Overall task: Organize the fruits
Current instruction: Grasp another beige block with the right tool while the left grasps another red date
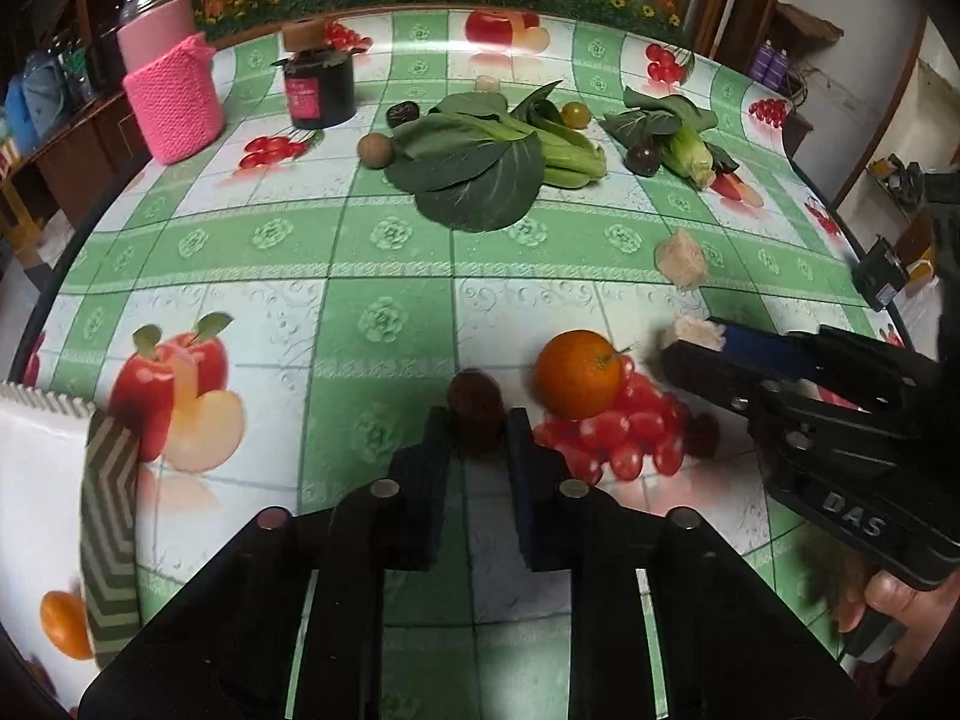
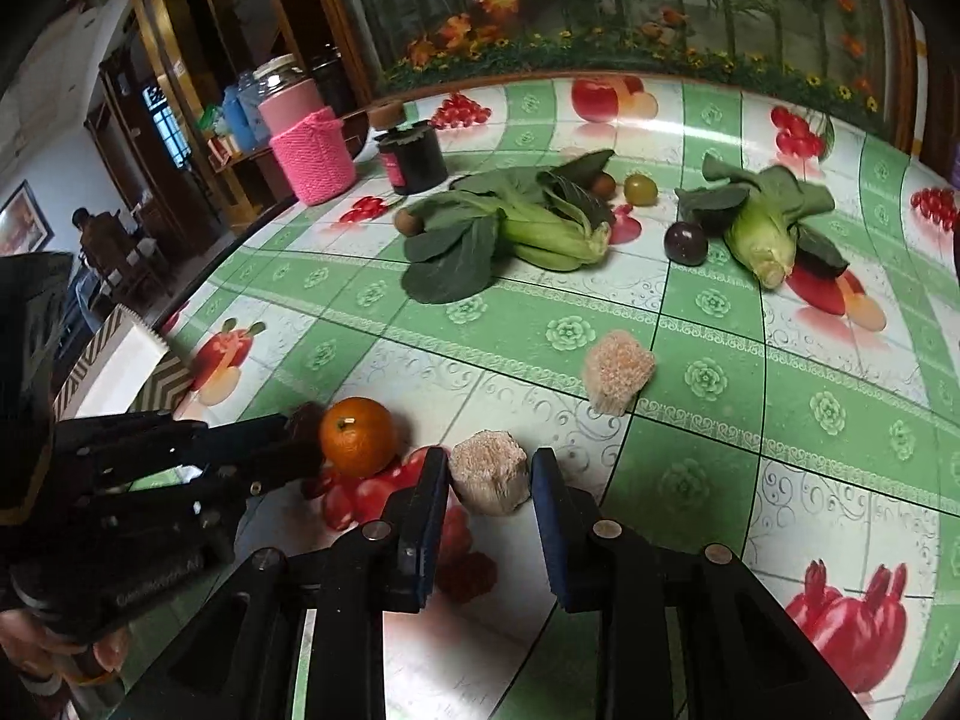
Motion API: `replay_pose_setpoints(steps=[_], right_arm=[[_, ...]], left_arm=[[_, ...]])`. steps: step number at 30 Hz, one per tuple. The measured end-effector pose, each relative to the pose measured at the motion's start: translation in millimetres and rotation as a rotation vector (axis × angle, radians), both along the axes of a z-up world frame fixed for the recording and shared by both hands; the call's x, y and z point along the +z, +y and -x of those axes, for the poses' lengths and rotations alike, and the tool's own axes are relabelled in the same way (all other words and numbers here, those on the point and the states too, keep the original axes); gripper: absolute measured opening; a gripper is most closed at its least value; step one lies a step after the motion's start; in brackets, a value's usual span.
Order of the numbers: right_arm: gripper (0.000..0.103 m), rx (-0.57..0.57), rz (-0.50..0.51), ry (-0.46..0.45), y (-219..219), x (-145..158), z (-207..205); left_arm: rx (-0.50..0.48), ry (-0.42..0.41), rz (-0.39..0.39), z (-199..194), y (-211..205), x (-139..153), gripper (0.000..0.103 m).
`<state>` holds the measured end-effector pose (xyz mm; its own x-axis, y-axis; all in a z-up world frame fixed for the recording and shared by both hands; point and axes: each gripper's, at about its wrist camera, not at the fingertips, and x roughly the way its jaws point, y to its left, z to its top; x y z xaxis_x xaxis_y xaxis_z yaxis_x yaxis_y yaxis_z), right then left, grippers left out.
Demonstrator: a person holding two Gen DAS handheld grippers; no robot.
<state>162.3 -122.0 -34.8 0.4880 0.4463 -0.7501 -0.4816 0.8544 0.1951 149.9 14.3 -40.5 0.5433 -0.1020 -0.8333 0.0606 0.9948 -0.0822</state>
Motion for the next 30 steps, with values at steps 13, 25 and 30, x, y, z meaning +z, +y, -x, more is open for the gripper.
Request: replay_pose_setpoints(steps=[13,25,30], right_arm=[[0.028,0.038,-0.021,-0.043,6.2,19.3,81.3],[0.028,0.002,-0.02,-0.039,10.1,15.2,97.8],[0.033,-0.007,0.036,-0.037,22.2,10.0,73.3]], left_arm=[[-0.049,-0.036,0.023,83.5,14.8,20.8,0.017],[-0.036,-0.029,0.03,103.5,27.9,16.1,0.019],[-0.036,-0.042,0.011,88.4,22.4,18.4,0.043]])
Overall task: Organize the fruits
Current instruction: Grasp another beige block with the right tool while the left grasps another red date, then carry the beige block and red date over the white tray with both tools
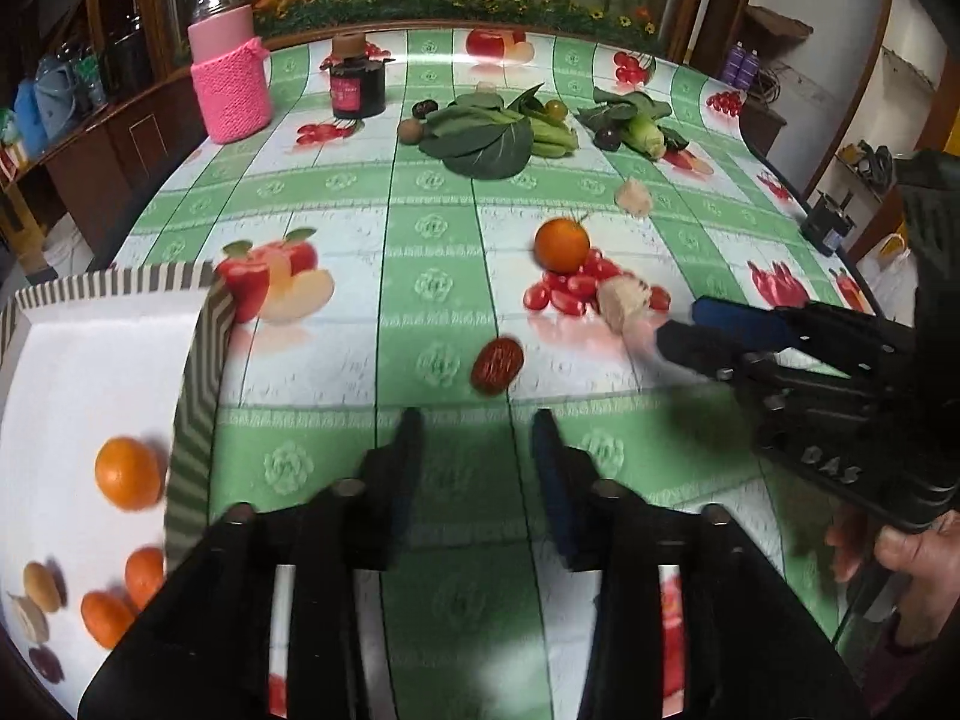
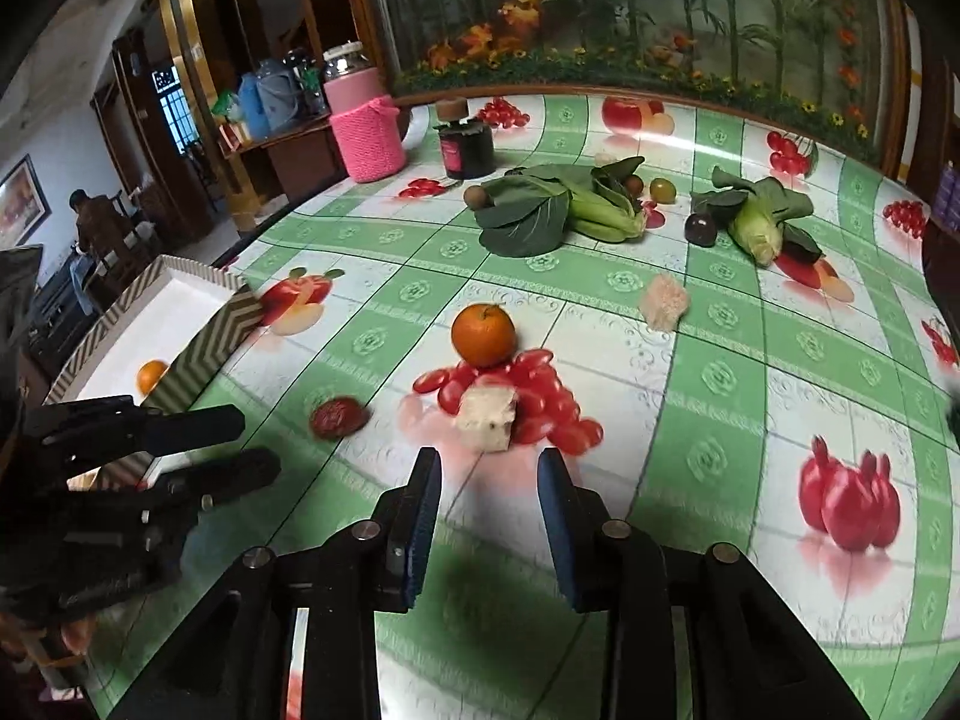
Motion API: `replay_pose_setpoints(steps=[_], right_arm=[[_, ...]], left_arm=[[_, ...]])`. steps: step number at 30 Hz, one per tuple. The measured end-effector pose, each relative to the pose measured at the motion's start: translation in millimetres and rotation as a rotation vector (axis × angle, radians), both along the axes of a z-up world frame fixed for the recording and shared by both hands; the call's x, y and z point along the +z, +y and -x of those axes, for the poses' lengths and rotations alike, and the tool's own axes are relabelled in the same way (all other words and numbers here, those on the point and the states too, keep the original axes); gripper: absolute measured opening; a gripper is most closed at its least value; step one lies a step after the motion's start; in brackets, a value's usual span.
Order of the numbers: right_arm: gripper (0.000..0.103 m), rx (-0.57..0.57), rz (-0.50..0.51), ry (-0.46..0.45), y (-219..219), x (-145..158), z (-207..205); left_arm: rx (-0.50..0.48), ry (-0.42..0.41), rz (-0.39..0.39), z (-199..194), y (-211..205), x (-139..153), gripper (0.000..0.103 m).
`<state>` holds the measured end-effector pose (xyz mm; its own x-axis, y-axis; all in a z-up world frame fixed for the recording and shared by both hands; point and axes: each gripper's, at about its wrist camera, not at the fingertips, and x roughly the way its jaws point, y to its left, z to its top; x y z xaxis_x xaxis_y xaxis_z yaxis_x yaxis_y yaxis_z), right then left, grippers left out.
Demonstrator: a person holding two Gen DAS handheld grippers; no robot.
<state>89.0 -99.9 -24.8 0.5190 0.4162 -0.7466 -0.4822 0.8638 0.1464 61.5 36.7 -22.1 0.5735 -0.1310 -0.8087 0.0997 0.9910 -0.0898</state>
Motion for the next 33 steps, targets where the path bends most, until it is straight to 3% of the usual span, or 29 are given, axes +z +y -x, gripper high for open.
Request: replay_pose_setpoints(steps=[1,6,10,13,16,25,33], right_arm=[[0.033,0.006,-0.006,0.007,1.4,-1.1,-4.5],[0.034,0.025,-0.001,0.044,11.5,-12.7,-23.0],[0.022,-0.008,-0.054,0.05,1.6,-17.5,-27.7],[0.022,0.002,-0.042,0.037,-3.2,-14.1,-21.8],[0.022,0.011,-0.048,0.027,-7.1,-8.3,-14.5],[0.022,0.046,-0.154,-0.013,-13.8,18.1,38.1],[0.022,0.121,-0.196,-0.026,22.1,25.2,89.0]], left_arm=[[0.001,-0.005,-0.007,-4.5,-2.1,0.5,0.048],[-0.034,0.005,-0.064,-21.9,-17.3,-5.9,0.049],[-0.051,0.03,-0.072,-35.1,-25.4,-19.8,0.048],[-0.062,0.017,-0.089,-34.9,-27.0,-22.5,0.018],[-0.066,0.032,-0.058,-33.0,-23.6,-19.7,0.018],[-0.013,-0.024,-0.026,13.0,-2.9,6.1,0.018],[0.07,-0.087,-0.061,66.5,34.4,24.3,0.018]])
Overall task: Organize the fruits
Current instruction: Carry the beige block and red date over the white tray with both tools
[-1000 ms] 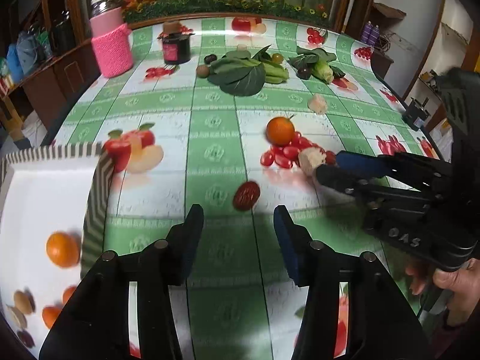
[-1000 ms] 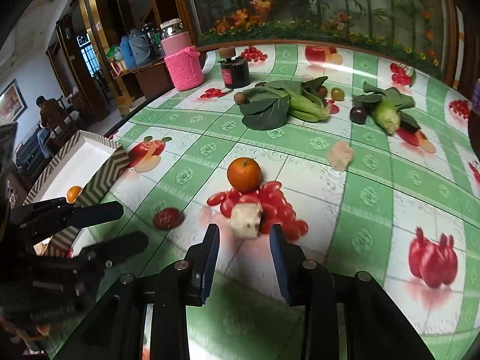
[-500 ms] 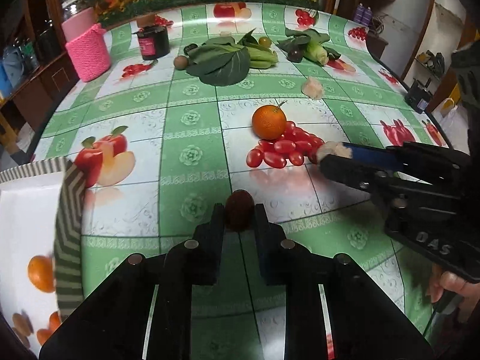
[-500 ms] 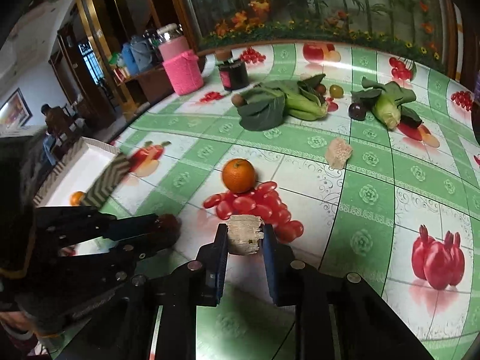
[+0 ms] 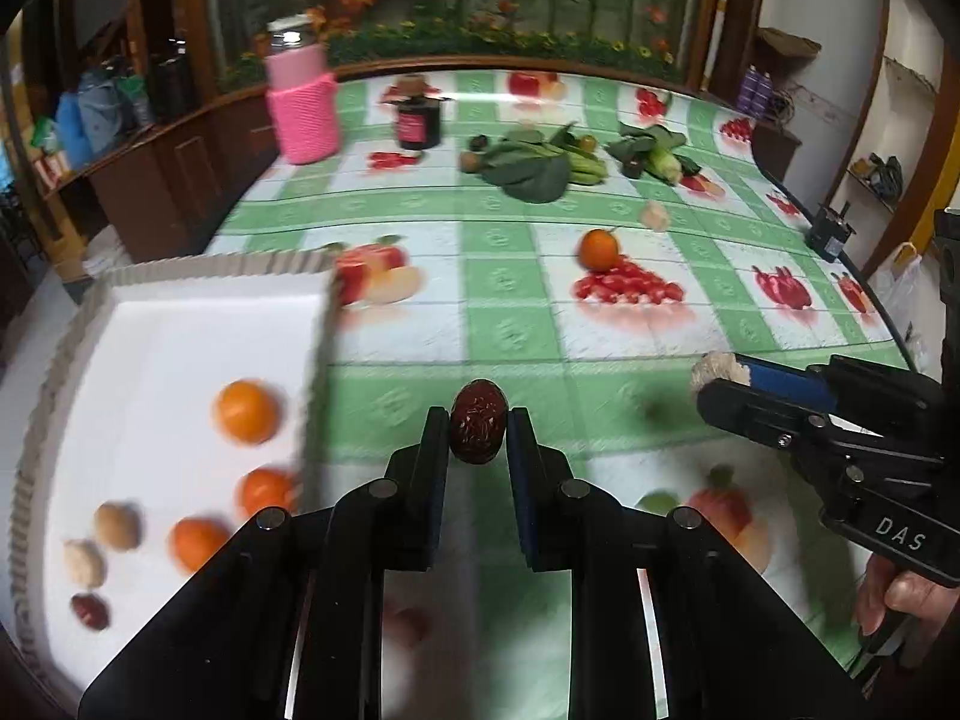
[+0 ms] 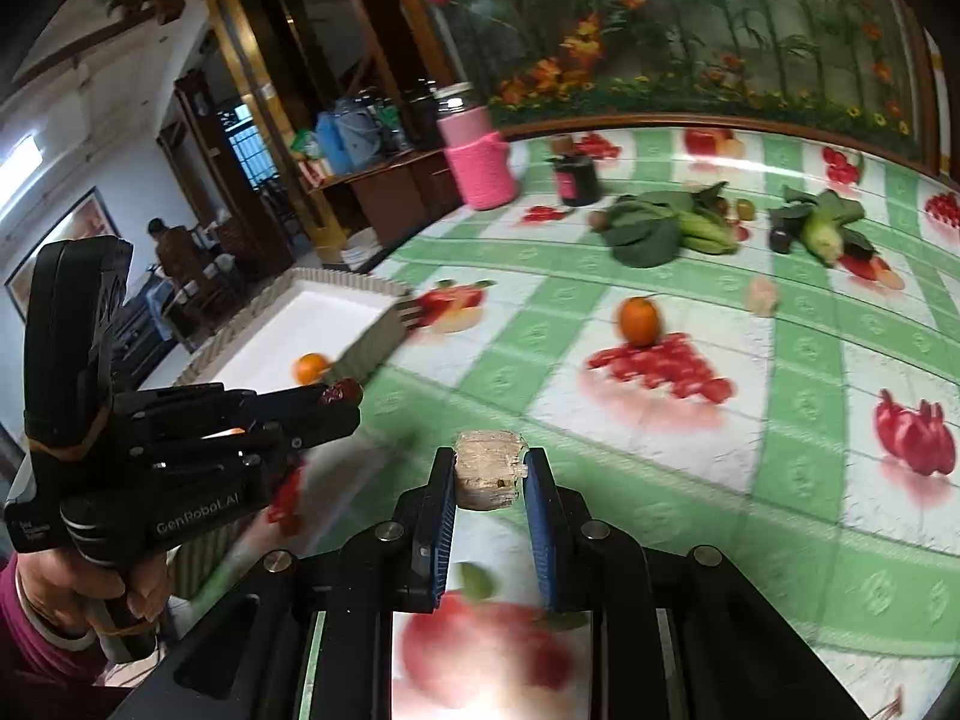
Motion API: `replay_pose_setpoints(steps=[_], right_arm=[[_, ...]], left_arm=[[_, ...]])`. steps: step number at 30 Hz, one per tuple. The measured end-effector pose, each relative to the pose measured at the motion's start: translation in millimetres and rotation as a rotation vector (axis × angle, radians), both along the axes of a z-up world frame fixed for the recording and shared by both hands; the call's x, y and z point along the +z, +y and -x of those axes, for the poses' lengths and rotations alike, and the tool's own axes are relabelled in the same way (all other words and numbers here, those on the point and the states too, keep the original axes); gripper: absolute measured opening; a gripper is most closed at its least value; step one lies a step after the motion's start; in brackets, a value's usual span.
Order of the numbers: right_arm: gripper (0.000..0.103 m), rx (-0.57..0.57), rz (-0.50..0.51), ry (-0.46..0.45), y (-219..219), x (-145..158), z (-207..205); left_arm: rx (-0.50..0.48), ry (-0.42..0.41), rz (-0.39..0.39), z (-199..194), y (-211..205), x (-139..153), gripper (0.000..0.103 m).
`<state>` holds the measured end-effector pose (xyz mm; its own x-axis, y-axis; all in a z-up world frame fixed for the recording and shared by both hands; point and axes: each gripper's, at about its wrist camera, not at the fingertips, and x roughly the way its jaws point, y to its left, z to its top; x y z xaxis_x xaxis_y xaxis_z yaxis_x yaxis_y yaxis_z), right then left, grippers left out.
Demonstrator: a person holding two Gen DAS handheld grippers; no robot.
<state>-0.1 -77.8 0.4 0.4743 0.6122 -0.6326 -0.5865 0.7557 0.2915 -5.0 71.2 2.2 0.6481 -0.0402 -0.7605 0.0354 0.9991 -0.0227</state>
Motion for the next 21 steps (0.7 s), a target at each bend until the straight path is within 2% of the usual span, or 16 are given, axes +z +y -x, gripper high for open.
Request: replay_pose_setpoints(steps=[7,10,21], right_arm=[[0.022,0.061,-0.034,0.008,37.0,1.1,19.1],[0.022,0.093,-0.019,0.002,54.9,1.2,25.3],[0.022,0.196,0.02,-0.003,110.4,3.8,37.1]], left_arm=[[0.103,-0.026,-0.036,33.4,46.7,1.1,0.018],[0.149,-0.044,-0.066,44.2,63.2,1.7,0.018],[0.261,-0.049,-0.088,61.9,111.9,-5.0,0.019]])
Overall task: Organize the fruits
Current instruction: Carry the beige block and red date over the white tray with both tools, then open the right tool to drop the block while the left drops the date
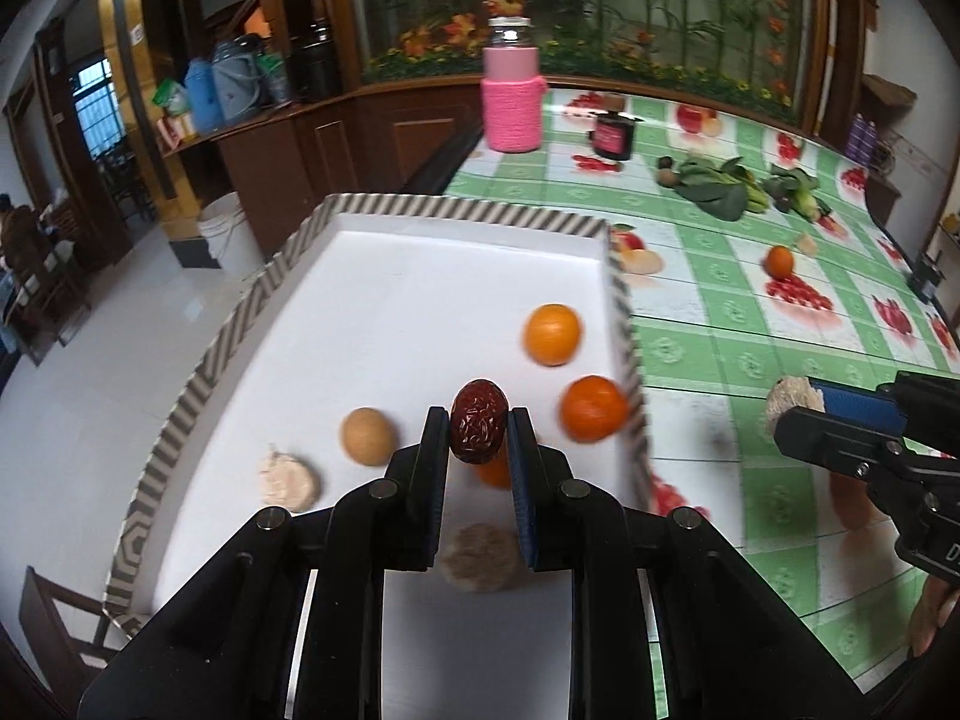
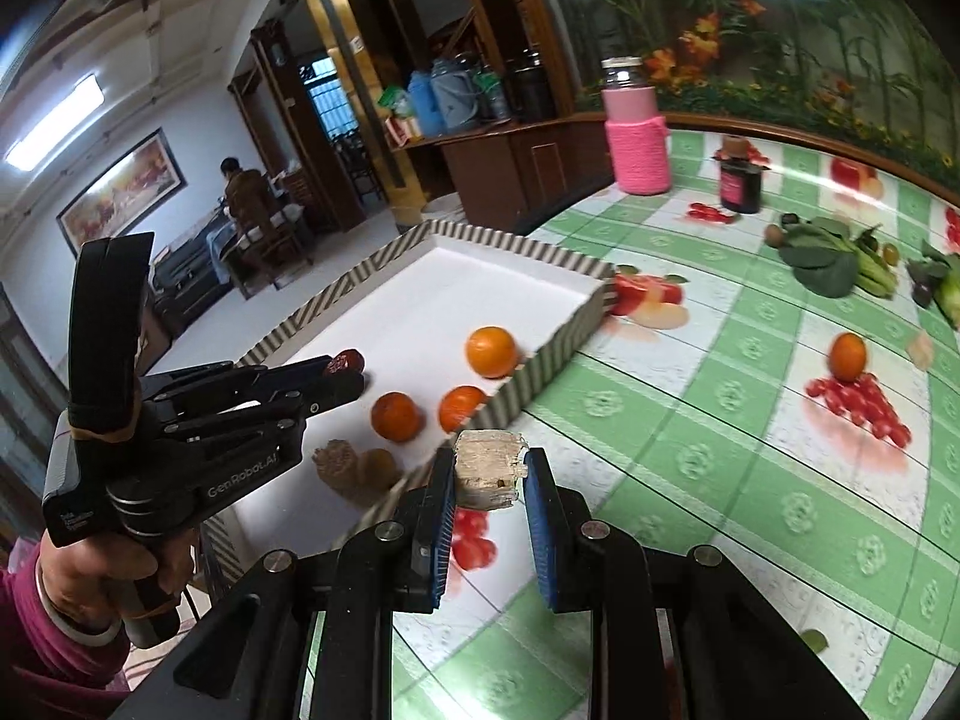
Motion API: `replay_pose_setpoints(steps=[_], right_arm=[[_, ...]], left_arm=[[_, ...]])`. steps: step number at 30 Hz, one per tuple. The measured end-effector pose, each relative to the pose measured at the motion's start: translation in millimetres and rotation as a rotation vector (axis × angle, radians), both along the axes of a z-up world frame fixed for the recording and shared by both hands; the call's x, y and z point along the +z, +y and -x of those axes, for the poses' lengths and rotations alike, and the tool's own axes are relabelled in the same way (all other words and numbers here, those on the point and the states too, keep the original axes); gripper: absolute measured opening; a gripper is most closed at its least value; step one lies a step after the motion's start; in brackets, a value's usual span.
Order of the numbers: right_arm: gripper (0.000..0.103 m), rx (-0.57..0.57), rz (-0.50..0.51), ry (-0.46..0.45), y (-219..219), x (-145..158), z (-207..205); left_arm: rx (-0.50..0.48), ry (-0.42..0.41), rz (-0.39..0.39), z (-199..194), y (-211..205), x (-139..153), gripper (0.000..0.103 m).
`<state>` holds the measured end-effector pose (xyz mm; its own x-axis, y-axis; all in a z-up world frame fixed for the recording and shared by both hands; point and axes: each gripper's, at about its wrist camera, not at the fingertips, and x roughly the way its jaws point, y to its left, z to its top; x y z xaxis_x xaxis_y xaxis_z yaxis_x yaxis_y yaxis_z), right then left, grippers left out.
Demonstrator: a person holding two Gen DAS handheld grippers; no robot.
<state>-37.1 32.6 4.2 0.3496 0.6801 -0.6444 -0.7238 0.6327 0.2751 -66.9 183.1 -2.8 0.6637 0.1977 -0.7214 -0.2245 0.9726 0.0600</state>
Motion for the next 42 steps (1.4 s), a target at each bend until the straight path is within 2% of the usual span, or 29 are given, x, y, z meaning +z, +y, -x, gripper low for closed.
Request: replay_pose_setpoints(steps=[21,42], right_arm=[[0.022,0.111,0.065,0.004,66.6,-7.9,-1.5],[0.022,0.18,0.116,0.009,125.2,-23.6,-33.4]], left_arm=[[0.091,0.0,-0.008,3.2,47.8,-8.8,0.019],[0.116,0.026,0.014,-3.5,70.0,-15.0,0.019]])
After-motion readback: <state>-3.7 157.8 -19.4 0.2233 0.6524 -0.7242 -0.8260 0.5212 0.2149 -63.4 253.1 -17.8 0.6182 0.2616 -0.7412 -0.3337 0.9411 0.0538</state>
